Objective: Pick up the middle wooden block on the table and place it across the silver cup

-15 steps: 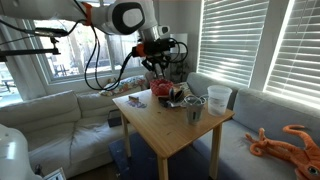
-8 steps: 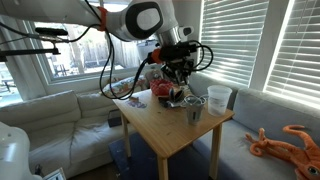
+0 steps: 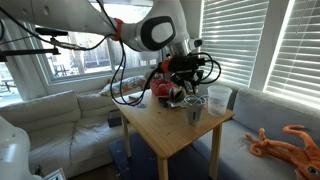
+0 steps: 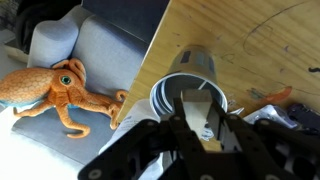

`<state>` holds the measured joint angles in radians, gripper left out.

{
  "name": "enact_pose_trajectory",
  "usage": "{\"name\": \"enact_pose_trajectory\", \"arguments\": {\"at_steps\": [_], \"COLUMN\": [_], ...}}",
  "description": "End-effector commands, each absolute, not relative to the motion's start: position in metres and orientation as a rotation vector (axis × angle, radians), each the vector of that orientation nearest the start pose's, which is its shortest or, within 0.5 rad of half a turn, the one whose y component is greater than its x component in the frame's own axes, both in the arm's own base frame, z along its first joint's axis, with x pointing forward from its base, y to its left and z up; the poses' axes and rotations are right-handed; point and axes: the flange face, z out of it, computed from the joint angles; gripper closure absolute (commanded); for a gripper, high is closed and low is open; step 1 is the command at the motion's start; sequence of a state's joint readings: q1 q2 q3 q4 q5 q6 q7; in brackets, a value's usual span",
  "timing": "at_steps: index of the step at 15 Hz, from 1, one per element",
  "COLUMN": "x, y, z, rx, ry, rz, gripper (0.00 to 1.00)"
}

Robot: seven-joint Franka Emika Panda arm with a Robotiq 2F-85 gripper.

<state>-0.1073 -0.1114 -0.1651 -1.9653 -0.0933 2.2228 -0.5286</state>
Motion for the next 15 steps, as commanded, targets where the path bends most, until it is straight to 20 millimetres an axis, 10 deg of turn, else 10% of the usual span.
{"name": "enact_pose_trajectory", "arguments": {"at_steps": [1,2,3,8,15], "x": [0.554,0.556,0.558,0.553,0.522], "y": [-0.159,-0.16,-0.16,-0.14,-0.035], "z": [0.551,0.548,0.546,0.567,0.587], "rx": [-3.283,-3.281,-3.28,-3.257,-3.057], "ry": [-0.441,-0.433,-0.429,-0.48,-0.706], "rz": [-0.475,-0.456,-0.448,-0.523,-0.382], "gripper": [0.93,0.87,0.47,0.19,0.0]}}
